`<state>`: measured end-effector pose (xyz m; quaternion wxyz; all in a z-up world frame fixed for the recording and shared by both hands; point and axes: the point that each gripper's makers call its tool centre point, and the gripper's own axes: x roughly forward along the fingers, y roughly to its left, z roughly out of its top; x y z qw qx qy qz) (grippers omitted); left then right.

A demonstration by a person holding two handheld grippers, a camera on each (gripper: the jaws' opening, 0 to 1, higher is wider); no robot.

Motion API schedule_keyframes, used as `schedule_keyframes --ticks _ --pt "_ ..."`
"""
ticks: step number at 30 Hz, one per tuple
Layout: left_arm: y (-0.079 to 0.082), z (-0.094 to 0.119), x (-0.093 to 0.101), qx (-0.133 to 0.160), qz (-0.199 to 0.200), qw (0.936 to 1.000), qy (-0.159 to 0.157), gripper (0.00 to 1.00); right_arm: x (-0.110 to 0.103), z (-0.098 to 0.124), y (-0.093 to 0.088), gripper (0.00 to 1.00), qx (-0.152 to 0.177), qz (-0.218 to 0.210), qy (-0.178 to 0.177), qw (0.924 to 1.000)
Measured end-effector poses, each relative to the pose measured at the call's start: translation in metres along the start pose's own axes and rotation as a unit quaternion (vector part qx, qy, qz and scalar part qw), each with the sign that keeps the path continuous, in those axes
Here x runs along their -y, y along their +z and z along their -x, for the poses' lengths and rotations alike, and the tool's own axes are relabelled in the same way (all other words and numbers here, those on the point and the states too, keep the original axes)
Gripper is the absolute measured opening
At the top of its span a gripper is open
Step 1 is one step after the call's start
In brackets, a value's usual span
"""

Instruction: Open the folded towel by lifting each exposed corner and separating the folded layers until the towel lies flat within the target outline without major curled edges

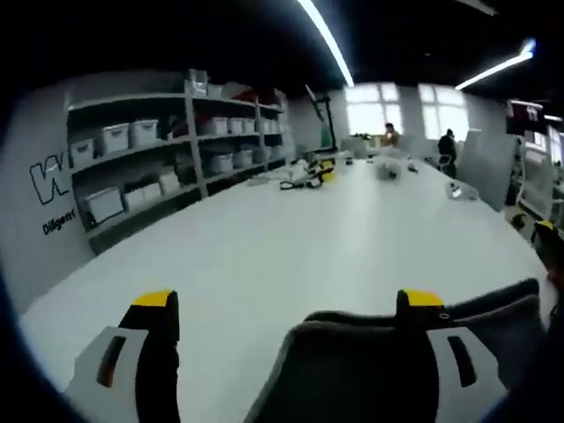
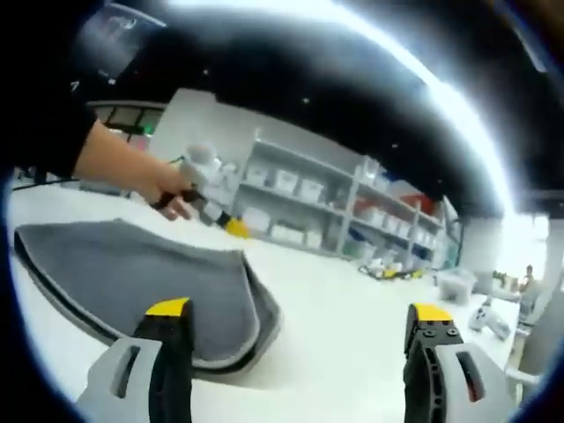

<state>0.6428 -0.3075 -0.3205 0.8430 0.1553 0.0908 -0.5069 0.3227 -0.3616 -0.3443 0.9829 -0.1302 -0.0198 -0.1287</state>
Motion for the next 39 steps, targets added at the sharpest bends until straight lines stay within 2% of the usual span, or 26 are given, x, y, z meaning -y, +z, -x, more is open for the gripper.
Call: schedule_keyframes --ticks 2,4,5,10,16,19,21,22,23,25,27,28,30,31,35,39 --pt "0.007 0.003 -0.001 0.004 -0.005 0.9999 -0.013 1.00 -0.002 -0.003 0.004 1.00 0.002 -0.002 0.005 1.0000" --pt "0.011 0.007 0.003 -0.003 -0.022 0.9990 -0.038 1.00 -0.005 -0.003 0.010 1.00 0.008 0.000 0.012 0.9999" --pt "0.012 0.010 0.003 -0.012 -0.044 0.9978 -0.048 1.00 -0.006 -0.003 0.013 1.00 0.010 0.001 0.016 0.9998" --pt "0.015 0.020 0.004 -0.057 -0.107 0.9893 -0.081 1.00 -0.015 -0.004 0.026 1.00 0.017 -0.008 0.042 0.9989" --pt "0.028 0.029 0.000 -0.081 -0.123 0.9842 -0.098 1.00 -0.032 -0.005 0.027 0.90 0.014 -0.018 0.079 0.9966" --pt "0.021 0.031 0.001 -0.109 -0.129 0.9789 -0.115 0.96 -0.040 -0.007 0.026 0.91 0.004 -0.027 0.096 0.9950" --pt "0.013 0.032 0.004 -0.130 -0.139 0.9730 -0.131 0.92 -0.049 -0.005 0.025 0.86 -0.006 -0.066 0.125 0.9900" --pt "0.005 0.031 0.004 -0.150 -0.147 0.9680 -0.138 0.92 -0.056 -0.004 0.025 0.83 -0.009 -0.097 0.147 0.9844" --pt "0.000 0.031 0.004 -0.164 -0.148 0.9651 -0.140 0.92 -0.059 -0.005 0.025 0.78 -0.012 -0.110 0.161 0.9808" --pt "-0.013 0.031 0.007 -0.201 -0.135 0.9583 -0.152 0.92 -0.063 -0.004 0.021 0.71 -0.022 -0.111 0.172 0.9785" --pt "-0.024 0.031 0.004 -0.239 -0.134 0.9510 -0.144 0.92 -0.065 -0.003 0.019 0.69 -0.024 -0.115 0.176 0.9773" --pt "-0.025 0.028 0.005 -0.238 -0.139 0.9499 -0.147 0.93 -0.067 -0.002 0.019 0.70 -0.025 -0.116 0.179 0.9767" --pt "-0.031 0.028 0.008 -0.259 -0.133 0.9448 -0.152 0.92 -0.066 -0.004 0.014 0.70 -0.030 -0.116 0.179 0.9764" --pt "-0.031 0.027 0.009 -0.260 -0.130 0.9445 -0.154 0.92 -0.065 -0.002 0.013 0.70 -0.033 -0.116 0.179 0.9764" --pt "-0.033 0.028 0.016 -0.281 -0.120 0.9384 -0.162 0.90 -0.065 -0.003 0.000 0.70 -0.072 -0.126 0.190 0.9710" --pt "-0.031 0.029 0.019 -0.293 -0.127 0.9330 -0.166 0.90 -0.067 -0.001 0.001 0.65 -0.071 -0.129 0.208 0.9670"
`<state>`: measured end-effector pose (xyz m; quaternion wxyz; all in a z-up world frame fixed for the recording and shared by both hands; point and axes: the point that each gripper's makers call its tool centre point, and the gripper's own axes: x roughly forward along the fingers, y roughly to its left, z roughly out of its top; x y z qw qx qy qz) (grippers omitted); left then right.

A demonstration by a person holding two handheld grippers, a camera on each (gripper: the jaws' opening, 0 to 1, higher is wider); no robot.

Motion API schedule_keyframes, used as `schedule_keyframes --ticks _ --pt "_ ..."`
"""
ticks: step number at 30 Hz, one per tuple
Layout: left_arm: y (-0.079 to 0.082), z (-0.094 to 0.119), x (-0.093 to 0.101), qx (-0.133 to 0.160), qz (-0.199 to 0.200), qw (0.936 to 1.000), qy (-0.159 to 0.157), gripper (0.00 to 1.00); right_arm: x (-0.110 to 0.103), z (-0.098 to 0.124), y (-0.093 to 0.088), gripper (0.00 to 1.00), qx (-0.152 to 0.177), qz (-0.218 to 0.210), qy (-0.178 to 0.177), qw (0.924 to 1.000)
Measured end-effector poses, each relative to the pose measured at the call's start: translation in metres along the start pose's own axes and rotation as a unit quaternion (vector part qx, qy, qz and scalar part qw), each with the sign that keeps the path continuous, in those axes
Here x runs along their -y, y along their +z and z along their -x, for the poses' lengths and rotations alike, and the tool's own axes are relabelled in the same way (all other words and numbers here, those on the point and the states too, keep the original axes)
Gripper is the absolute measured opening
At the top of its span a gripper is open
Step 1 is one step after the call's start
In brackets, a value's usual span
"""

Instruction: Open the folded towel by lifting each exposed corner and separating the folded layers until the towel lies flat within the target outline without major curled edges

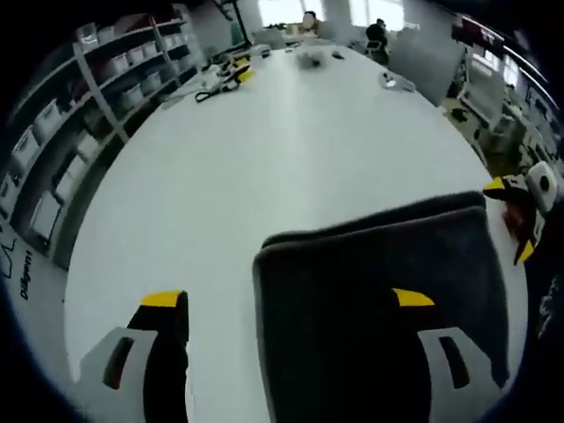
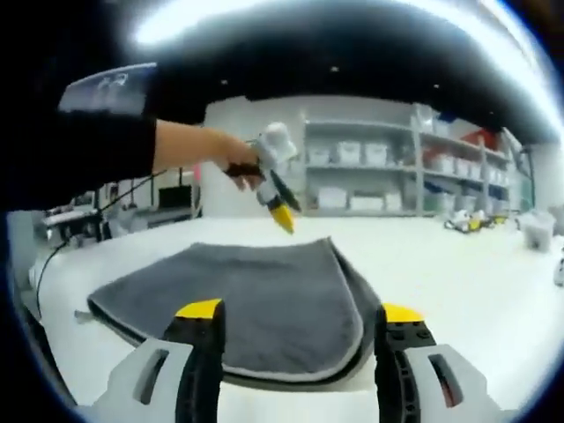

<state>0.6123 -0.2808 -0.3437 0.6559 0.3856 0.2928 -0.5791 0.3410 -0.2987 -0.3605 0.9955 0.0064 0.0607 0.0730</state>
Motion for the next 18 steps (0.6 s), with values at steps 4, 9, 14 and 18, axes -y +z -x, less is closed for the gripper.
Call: schedule_keyframes --ticks 4,9,14,18 --pt "0.002 0.000 -0.003 -0.002 0.005 1.0000 0.007 0.89 -0.006 -0.005 -0.005 0.64 -0.006 -0.009 0.021 0.9997" --pt "-0.003 -0.006 0.001 -0.008 0.008 0.9999 0.006 0.85 0.010 -0.007 -0.016 0.64 -0.034 -0.020 -0.007 0.9992" --pt "-0.001 -0.012 -0.006 -0.006 0.016 0.9998 0.004 0.83 0.013 -0.004 -0.023 0.58 -0.054 -0.022 -0.009 0.9983" --pt "-0.001 -0.017 -0.005 -0.002 0.016 0.9999 0.003 0.81 0.015 -0.004 -0.026 0.48 -0.060 -0.018 -0.011 0.9980"
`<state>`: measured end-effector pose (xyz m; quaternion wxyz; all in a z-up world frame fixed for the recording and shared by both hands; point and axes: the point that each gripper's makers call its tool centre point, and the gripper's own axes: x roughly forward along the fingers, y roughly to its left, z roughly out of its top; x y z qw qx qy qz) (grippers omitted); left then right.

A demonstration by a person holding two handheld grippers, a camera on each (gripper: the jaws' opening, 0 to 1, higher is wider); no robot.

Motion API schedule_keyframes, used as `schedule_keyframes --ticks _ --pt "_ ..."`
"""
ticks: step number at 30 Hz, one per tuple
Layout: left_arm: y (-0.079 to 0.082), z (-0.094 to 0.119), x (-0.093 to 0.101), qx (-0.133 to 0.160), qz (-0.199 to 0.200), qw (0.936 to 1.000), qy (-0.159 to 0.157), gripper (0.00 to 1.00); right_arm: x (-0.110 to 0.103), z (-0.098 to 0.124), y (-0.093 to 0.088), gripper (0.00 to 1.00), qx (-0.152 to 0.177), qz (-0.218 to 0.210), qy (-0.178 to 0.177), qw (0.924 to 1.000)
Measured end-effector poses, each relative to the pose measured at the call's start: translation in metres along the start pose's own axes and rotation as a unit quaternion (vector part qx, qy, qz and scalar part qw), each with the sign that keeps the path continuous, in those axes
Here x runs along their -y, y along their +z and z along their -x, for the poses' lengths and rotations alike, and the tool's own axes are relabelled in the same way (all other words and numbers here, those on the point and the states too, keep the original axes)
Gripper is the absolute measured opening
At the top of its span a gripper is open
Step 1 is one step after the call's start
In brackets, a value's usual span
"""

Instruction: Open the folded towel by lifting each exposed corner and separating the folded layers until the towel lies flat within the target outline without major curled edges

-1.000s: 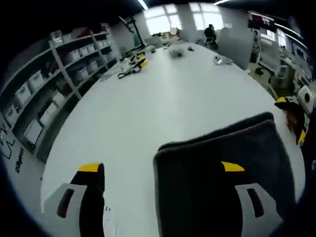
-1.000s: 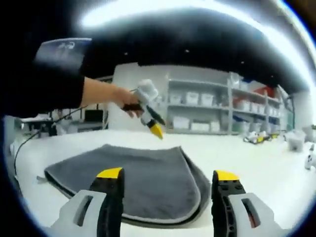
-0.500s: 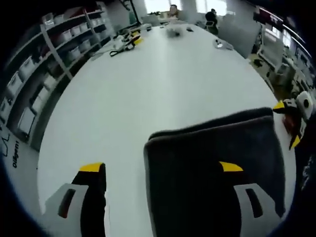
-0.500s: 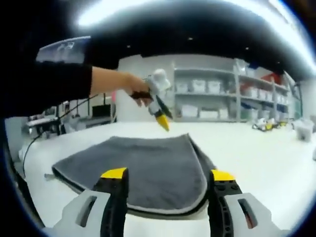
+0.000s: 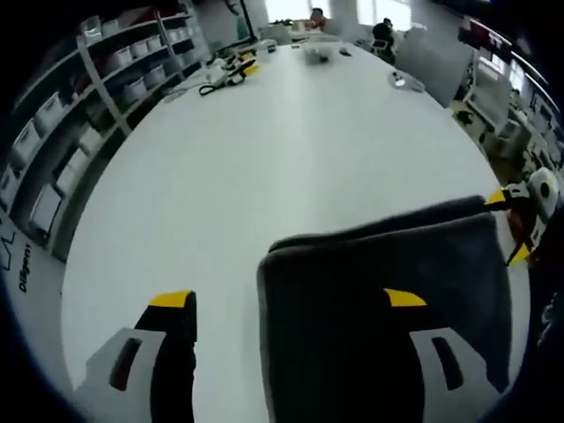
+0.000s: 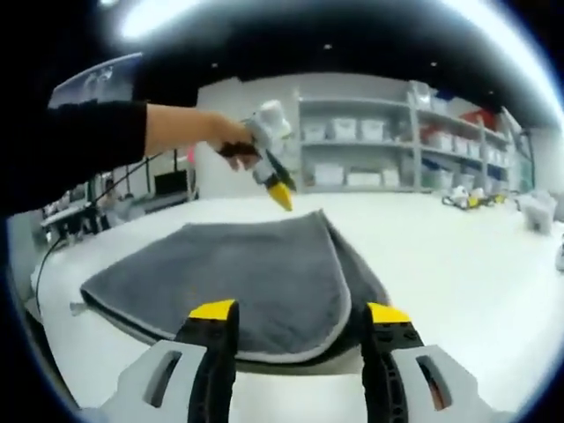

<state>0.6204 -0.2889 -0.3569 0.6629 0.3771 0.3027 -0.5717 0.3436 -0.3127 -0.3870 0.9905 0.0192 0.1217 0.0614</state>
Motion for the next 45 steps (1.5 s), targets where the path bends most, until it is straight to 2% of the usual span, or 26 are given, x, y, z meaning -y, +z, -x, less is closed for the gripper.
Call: schedule_keyframes --ticks 5,8,14,18,19,21,22,32,39,40,45 --pt "0.000 -0.009 -0.012 0.003 0.018 0.9994 0.029 0.69 0.002 0.000 -0.001 0.36 -0.001 -0.006 -0.003 1.0000" --pt "0.000 -0.014 -0.013 0.005 0.017 0.9993 0.033 0.60 0.008 -0.001 0.000 0.28 0.001 -0.012 -0.014 0.9998" --pt "-0.001 -0.029 -0.008 0.004 0.015 0.9995 0.027 0.58 0.007 -0.004 -0.004 0.29 -0.006 -0.015 -0.010 0.9998" --pt "-0.004 -0.038 -0.013 0.002 0.011 0.9992 0.037 0.56 0.009 -0.004 -0.001 0.26 0.003 -0.012 -0.018 0.9998" --pt "-0.002 -0.038 -0.016 0.002 0.012 0.9991 0.040 0.52 0.008 -0.004 -0.002 0.25 0.002 -0.006 -0.021 0.9998" --pt "-0.002 -0.039 -0.018 0.002 0.017 0.9989 0.044 0.37 0.007 -0.006 -0.003 0.25 -0.003 0.001 -0.021 0.9998" --pt "-0.001 -0.039 -0.019 0.003 0.017 0.9988 0.046 0.33 0.007 -0.006 -0.004 0.26 -0.004 0.002 -0.020 0.9998" --pt "-0.001 -0.047 -0.017 0.013 0.000 0.9988 0.047 0.28 0.005 -0.006 -0.006 0.20 -0.011 -0.008 -0.012 0.9998" --pt "-0.004 -0.048 -0.012 0.007 -0.011 0.9992 0.039 0.06 0.006 -0.006 -0.006 0.19 -0.010 -0.010 -0.012 0.9998" --pt "-0.004 -0.048 -0.013 0.006 -0.011 0.9991 0.041 0.02 0.006 -0.006 -0.007 0.16 -0.011 -0.008 -0.013 0.9998" --pt "-0.004 -0.044 -0.011 0.008 -0.008 0.9993 0.037 0.01 0.009 -0.006 -0.008 0.01 -0.015 -0.003 -0.021 0.9997"
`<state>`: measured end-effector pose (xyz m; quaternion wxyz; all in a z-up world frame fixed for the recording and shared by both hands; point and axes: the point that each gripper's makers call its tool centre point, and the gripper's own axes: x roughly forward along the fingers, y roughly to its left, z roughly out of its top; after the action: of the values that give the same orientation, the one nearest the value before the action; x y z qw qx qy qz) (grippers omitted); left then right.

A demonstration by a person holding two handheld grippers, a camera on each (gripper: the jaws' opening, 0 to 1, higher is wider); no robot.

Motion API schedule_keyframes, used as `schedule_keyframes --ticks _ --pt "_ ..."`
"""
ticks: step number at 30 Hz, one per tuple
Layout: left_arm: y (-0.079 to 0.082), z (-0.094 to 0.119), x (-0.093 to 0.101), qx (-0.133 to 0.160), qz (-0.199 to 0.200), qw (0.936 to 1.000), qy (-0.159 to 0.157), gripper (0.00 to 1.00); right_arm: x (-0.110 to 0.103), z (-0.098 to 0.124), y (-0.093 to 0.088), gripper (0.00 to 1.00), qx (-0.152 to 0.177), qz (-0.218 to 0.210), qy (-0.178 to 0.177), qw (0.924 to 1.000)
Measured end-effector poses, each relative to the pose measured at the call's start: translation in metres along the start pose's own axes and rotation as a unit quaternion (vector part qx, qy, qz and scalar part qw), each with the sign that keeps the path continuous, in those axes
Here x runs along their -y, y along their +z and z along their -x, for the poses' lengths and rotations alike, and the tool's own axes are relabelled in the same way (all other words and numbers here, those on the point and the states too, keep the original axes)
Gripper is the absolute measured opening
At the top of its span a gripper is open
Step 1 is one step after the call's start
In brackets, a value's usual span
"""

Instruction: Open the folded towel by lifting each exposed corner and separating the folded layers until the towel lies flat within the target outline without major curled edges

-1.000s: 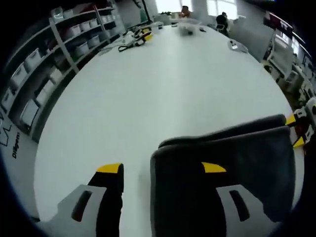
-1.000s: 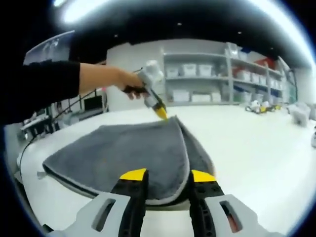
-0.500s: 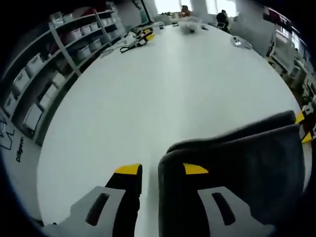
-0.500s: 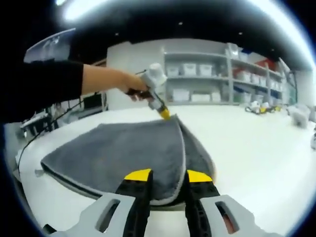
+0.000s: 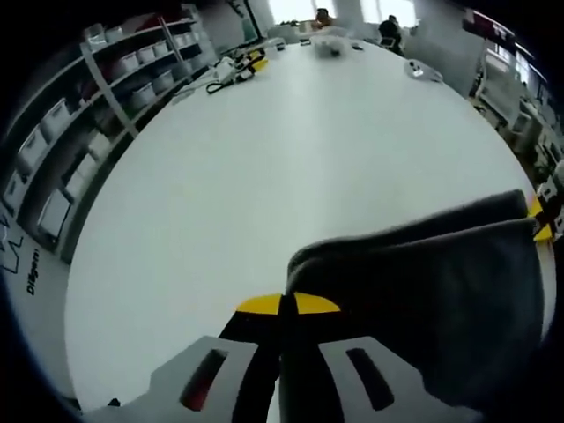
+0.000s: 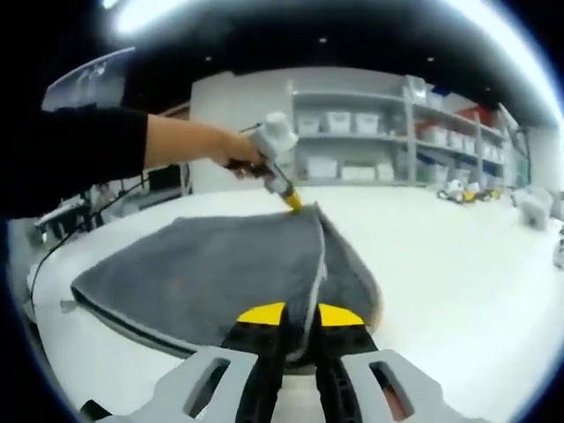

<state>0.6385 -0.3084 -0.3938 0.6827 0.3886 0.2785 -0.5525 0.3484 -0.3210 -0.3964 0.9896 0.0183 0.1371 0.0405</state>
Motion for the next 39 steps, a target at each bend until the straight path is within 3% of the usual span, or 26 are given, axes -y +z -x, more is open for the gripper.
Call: schedule_keyframes --ticks 13,18,21,22,25,36,39 --pt "0.002 0.007 -0.006 0.004 -0.001 0.9999 0.009 0.00 -0.001 0.000 0.003 0.00 0.006 -0.017 0.003 0.9998" --pt "0.003 0.013 -0.007 0.003 0.004 0.9999 0.016 0.00 -0.002 0.004 0.015 0.00 0.037 -0.038 0.012 0.9985" --pt "0.005 0.021 -0.012 0.012 0.015 0.9995 0.025 0.00 -0.007 0.007 0.021 0.00 0.052 -0.052 0.023 0.9971" --pt "0.007 0.023 -0.015 0.019 0.030 0.9989 0.030 0.00 -0.007 0.008 0.028 0.00 0.072 -0.045 0.022 0.9961" --pt "0.009 0.029 -0.015 0.029 0.036 0.9986 0.026 0.00 -0.015 0.010 0.030 0.00 0.081 -0.058 0.045 0.9941" --pt "0.001 0.049 -0.020 0.035 0.021 0.9975 0.058 0.00 -0.051 0.014 0.053 0.00 0.108 -0.007 0.069 0.9917" --pt "0.000 0.056 -0.022 0.051 0.016 0.9965 0.064 0.00 -0.060 0.013 0.058 0.00 0.112 0.012 0.074 0.9909"
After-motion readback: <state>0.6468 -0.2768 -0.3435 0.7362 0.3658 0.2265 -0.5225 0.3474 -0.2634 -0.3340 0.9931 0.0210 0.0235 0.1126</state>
